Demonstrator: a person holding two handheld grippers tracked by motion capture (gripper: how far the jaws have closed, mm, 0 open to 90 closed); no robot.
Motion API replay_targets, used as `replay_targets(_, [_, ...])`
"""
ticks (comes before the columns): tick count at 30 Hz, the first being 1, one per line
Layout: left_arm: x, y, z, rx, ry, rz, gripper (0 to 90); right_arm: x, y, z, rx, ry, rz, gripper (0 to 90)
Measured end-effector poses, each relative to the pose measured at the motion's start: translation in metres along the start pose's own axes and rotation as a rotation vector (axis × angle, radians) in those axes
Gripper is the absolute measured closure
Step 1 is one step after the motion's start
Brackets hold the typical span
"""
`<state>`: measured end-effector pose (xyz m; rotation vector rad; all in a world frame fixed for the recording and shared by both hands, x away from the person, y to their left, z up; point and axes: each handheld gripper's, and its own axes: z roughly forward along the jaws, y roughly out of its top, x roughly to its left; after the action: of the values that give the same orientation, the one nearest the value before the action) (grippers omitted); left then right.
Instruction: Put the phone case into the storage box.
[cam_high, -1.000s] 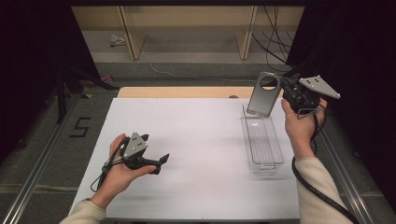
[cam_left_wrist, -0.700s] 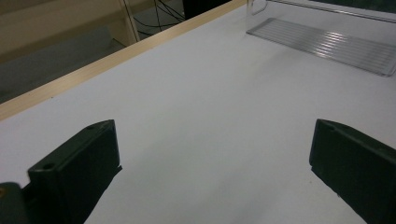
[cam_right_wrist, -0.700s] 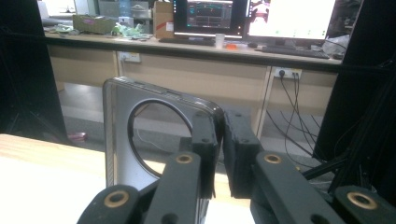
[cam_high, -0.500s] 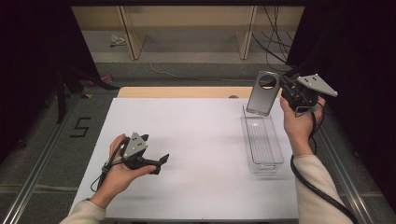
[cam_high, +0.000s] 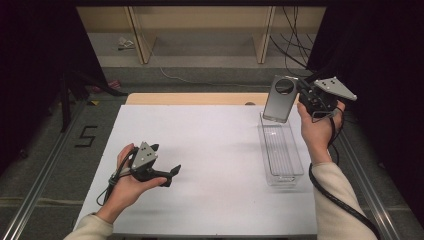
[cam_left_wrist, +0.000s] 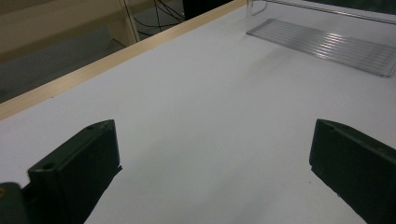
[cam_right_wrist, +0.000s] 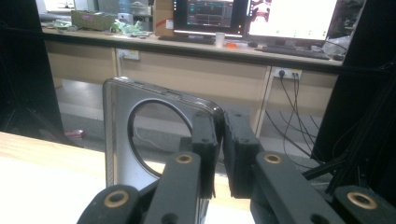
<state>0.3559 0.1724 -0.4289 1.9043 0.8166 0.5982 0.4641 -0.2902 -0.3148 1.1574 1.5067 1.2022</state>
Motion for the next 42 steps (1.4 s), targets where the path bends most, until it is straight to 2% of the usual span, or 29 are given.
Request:
replay_targets(18, [0.0,0.0,0.0,-0.001,-0.001,-0.001,1.2,-0.001,0.004,0.01,0.022,-0.014,-0.027,84.1])
replay_targets(31, [-0.001,0.001,0.0,-0.002,0.0,0.0,1.2,-0.006,-0.003,0.013,0.031,-0.028,-0.013,84.0])
replay_targets(42, [0.0,0.0,0.0,-0.002,-0.002,-0.001,1.2,-0.004,-0.008,0.018,0.041,-0.034,-0.016,84.0])
